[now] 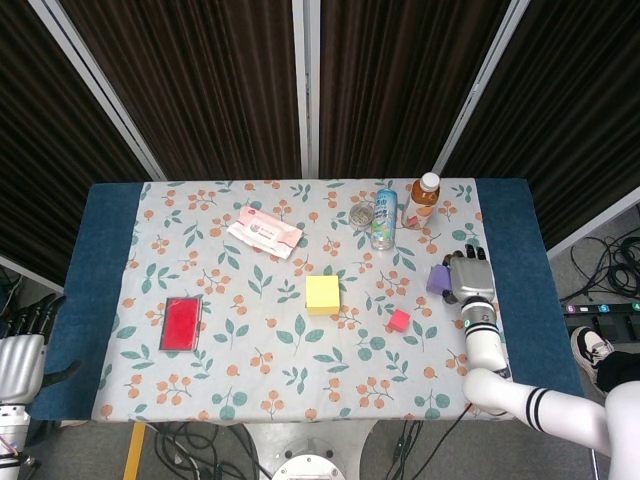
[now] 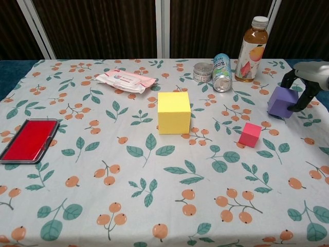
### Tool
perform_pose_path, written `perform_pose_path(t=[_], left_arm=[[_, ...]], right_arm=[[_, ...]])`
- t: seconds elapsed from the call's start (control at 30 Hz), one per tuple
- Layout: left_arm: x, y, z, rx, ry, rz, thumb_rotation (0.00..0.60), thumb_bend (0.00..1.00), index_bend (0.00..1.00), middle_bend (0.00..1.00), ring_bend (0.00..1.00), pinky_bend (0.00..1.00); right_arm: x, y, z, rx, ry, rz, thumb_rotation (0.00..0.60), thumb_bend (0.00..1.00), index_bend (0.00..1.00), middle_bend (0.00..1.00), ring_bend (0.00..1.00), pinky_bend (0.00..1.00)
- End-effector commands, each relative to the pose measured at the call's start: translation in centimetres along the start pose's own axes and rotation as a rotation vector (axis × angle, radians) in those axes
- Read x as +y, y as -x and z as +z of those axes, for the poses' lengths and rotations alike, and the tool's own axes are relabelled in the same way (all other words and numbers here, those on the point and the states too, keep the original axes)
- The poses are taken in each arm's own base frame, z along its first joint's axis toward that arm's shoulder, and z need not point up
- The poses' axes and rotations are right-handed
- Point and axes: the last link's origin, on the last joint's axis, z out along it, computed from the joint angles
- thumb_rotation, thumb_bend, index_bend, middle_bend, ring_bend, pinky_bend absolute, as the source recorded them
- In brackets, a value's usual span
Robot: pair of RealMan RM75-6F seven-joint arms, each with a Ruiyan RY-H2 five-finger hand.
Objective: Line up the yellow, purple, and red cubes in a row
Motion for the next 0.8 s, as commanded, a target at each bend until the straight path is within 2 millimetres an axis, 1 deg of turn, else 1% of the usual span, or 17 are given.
perform_pose_path(t=[0.03,0.13,0.23,0.4,0.5,0.63,0.8], left_arm=[[0.0,0.0,0.0,0.001,-0.001,0.000,0.600,0.14,0.17,0.19,0.14,0.16],[0.0,-0.1,0.0,0.001,-0.003,0.001,0.600,0.14,0.17,0.19,0.14,0.16],[-0.1,-0.1,-0.1,0.000,-0.007,0.002,0.600,0.14,0.17,0.19,0.14,0.16],[-0.3,-0.1,-0.2,-0.001,-0.016,0.003,0.600,0.14,0.17,0.19,0.14,0.16],[-0.4,-0.1,-0.4,-0.001,-0.022,0.002,0.600,0.14,0.17,0.19,0.14,0.16],[-0.6,0.0,-0.5,-0.005,-0.030,0.003,0.600,0.14,0.17,0.19,0.14,0.16],[-0.6,0.0,-0.5,-0.005,-0.030,0.003,0.600,0.14,0.17,0.19,0.14,0.16]], right_arm=[[-1.6,-1.8,-1.2,-0.004,-0.102,0.038,0.600,0.32,0.45,0.21,0.01,0.00],[-3.3,-2.7,-1.9,-0.027,-0.194,0.032,0.600,0.32,0.45,0.20,0.00,0.00],[-5.1,-2.9,-2.1,-0.036,-0.255,0.011,0.600,0.32,0.45,0.19,0.00,0.00],[-8.1,-2.6,-1.7,-0.049,-0.317,-0.016,0.600,0.32,0.45,0.18,0.00,0.00],[-9.6,-2.1,-1.5,-0.054,-0.341,-0.046,0.600,0.32,0.45,0.18,0.00,0.00],[-10.9,-1.4,-1.4,-0.059,-0.357,-0.073,0.600,0.32,0.45,0.16,0.00,0.00],[-11.9,-0.7,-1.3,-0.066,-0.367,-0.087,0.600,0.32,0.46,0.16,0.00,0.00]])
